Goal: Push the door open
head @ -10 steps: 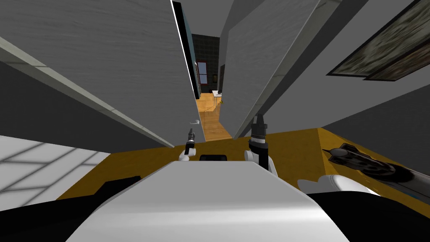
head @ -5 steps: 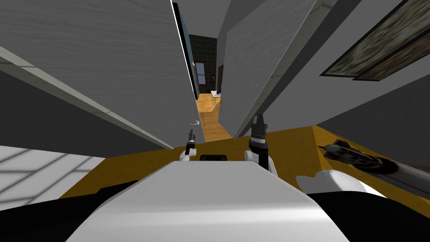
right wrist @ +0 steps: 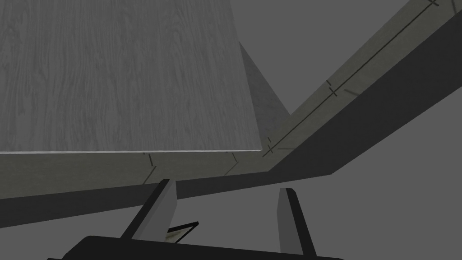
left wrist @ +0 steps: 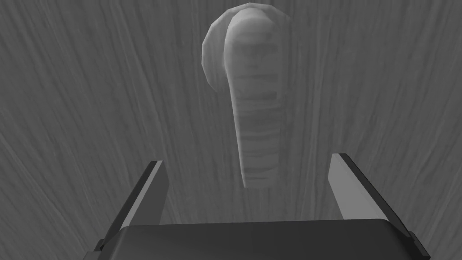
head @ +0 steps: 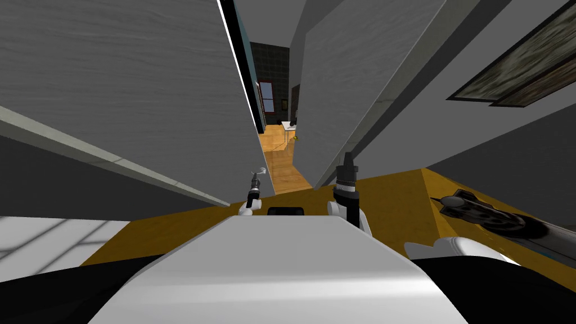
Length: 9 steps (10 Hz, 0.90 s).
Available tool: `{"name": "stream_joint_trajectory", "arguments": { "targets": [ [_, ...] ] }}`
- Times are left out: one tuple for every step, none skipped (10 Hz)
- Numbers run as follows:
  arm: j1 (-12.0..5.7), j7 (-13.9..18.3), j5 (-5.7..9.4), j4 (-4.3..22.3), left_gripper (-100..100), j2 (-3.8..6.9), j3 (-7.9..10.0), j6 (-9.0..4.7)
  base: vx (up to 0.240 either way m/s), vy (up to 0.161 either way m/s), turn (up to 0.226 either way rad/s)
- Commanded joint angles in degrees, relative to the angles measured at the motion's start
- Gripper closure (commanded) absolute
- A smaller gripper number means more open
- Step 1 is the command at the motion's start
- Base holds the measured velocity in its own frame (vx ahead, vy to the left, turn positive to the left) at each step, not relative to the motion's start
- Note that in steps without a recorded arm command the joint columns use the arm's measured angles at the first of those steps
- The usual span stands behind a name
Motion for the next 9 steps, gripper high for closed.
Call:
{"name": "stream_joint_trajectory", "arguments": {
  "targets": [
    [0.06, 0.0, 0.08, 0.1, -100, -0.33, 0.14, -0.18, 0.204, 0.049, -0.021],
    [0.09, 0.0, 0.14, 0.2, -100, -0.82, 0.24, -0.32, 0.207, 0.018, -0.031],
    [0.11, 0.0, 0.09, 0.1, -100, -0.57, 0.18, -0.16, 0.095, 0.002, -0.004],
    [0.11, 0.0, 0.09, 0.1, 100, -0.57, 0.18, -0.16, -0.013, 0.002, 0.006],
    [0.11, 0.0, 0.09, 0.1, 100, -0.57, 0.18, -0.16, -0.033, 0.003, -0.01],
    [0.11, 0.0, 0.09, 0.1, 100, -0.57, 0.18, -0.16, -0.017, 0.006, -0.017],
    [0.11, 0.0, 0.09, 0.1, 100, -0.57, 0.18, -0.16, 0.0, 0.0, 0.0],
    [0.11, 0.0, 0.09, 0.1, 100, -0.57, 0.18, -0.16, 0.0, 0.0, 0.0],
    [0.11, 0.0, 0.09, 0.1, 100, -0.57, 0.18, -0.16, 0.0, 0.0, 0.0]
  ]
}}
